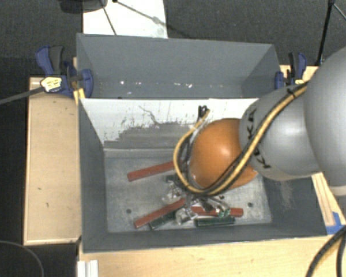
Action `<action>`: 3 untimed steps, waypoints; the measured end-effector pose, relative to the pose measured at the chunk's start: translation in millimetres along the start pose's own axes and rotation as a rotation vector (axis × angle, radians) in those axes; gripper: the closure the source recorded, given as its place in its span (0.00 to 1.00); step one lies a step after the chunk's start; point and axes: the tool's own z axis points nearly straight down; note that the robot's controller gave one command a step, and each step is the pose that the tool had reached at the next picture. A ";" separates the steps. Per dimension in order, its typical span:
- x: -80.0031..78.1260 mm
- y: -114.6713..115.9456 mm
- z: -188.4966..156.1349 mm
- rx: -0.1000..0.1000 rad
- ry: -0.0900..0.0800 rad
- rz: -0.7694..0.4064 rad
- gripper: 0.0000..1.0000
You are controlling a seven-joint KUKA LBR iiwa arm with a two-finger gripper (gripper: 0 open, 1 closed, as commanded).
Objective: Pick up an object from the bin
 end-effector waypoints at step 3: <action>0.1 -0.4 -31.1 0.002 0.008 0.005 1.00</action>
Offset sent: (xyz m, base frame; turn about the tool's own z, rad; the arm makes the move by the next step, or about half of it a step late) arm 0.0000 0.0001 0.0358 0.0000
